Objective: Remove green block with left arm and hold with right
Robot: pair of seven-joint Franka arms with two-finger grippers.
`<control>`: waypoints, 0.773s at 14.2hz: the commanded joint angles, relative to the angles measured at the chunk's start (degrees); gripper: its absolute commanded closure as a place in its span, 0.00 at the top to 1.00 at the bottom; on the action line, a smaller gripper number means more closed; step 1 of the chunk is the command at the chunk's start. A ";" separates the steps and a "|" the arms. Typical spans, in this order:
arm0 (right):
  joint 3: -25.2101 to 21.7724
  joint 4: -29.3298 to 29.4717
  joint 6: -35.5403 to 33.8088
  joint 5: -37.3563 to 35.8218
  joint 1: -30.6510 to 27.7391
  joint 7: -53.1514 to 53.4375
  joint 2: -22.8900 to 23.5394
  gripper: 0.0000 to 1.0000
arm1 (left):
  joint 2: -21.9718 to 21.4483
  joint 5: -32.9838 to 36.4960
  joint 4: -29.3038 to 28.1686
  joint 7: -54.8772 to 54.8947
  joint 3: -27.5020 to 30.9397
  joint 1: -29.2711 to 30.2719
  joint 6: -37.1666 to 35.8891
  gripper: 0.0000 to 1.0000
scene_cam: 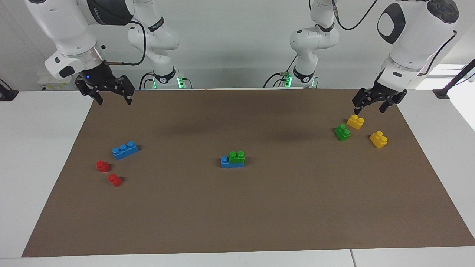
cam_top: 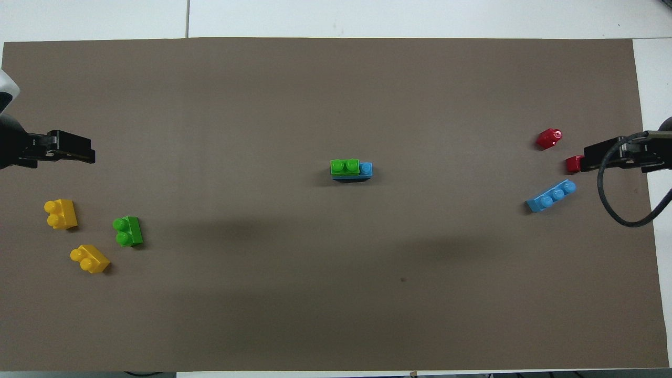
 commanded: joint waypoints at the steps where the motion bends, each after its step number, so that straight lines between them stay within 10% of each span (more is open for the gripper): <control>1: 0.74 -0.63 -0.42 -1.22 -1.21 -0.24 -0.45 1.00 | -1.29 -0.72 -0.76 0.30 0.46 -0.35 -0.20 1.00; 11: 0.74 -1.06 1.16 -0.95 -0.94 4.41 -0.63 1.00 | -1.64 -0.72 -1.20 0.21 0.38 -0.44 0.06 1.00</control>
